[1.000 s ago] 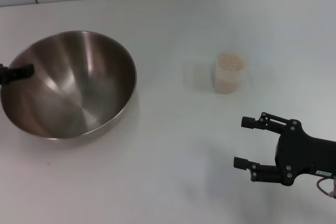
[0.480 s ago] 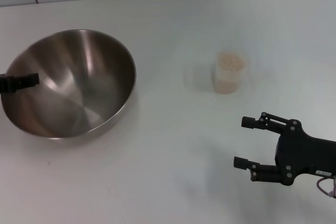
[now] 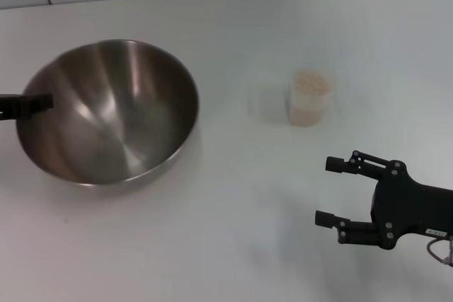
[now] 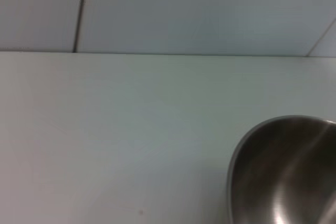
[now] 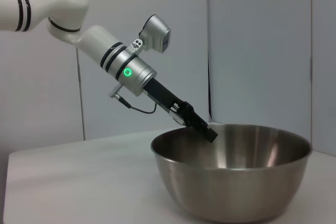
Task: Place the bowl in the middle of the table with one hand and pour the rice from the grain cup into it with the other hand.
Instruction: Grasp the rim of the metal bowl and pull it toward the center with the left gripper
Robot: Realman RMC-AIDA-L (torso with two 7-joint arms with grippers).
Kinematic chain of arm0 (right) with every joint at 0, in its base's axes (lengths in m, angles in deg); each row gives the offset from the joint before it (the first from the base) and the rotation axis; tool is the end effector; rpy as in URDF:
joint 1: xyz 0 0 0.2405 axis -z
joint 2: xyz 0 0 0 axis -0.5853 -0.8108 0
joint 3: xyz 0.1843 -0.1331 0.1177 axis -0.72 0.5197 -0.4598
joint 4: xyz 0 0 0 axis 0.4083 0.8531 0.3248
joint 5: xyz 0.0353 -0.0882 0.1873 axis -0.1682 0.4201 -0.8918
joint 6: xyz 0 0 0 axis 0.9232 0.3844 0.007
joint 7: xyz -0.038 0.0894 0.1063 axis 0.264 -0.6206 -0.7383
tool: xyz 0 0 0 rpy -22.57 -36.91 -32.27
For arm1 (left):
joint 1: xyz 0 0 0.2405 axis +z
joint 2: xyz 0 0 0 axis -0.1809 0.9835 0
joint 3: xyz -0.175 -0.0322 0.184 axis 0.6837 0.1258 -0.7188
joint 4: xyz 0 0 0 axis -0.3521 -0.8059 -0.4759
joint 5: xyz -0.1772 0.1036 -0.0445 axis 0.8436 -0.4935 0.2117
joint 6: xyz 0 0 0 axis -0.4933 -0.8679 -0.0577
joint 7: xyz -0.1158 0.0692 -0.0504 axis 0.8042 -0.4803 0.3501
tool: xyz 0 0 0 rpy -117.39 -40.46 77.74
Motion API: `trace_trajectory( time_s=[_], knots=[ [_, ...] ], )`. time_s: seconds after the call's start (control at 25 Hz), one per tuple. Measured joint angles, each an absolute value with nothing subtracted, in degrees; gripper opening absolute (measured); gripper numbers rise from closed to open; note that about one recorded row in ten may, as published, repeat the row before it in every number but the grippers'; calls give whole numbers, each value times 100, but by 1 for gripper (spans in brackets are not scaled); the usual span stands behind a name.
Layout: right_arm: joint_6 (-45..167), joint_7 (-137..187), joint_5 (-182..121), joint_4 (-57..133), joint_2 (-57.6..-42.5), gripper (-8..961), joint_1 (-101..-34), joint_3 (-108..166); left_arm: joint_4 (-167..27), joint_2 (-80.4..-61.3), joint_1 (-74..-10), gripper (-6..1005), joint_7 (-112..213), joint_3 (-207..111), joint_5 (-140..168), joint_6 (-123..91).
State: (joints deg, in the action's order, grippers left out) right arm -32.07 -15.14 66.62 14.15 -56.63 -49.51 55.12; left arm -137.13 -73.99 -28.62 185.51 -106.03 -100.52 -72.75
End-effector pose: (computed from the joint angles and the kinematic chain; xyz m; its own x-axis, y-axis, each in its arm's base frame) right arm 0.3234 0.2123 -0.0117 0.7878 -0.0663 -0.6123 -0.3030 -0.9072 -0.2918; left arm -0.2856 0.3545 0.0479 0.5333 0.7234 0.4385 0.8340 -0.3628 -0.4157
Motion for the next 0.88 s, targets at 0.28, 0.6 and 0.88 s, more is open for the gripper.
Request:
trace_trajectory(
  time_s=[0.28, 0.6, 0.88],
  knots=[
    [-3199, -1515, 6662, 1412, -5663, 818, -4951, 5512, -13534, -7383, -3121, 256, 18555, -10585, -10083, -7487],
    [-3202, -1515, 6662, 1412, -5663, 818, -4930, 5512, -13530, -7373, -3205, 62, 18529, -10585, -10089, -7612],
    [-3207, -1515, 6661, 1413, -5663, 817, -4947, 5512, -13416, -7351, -3516, 38, 18513, -10273, -10059, -7907]
  ],
)
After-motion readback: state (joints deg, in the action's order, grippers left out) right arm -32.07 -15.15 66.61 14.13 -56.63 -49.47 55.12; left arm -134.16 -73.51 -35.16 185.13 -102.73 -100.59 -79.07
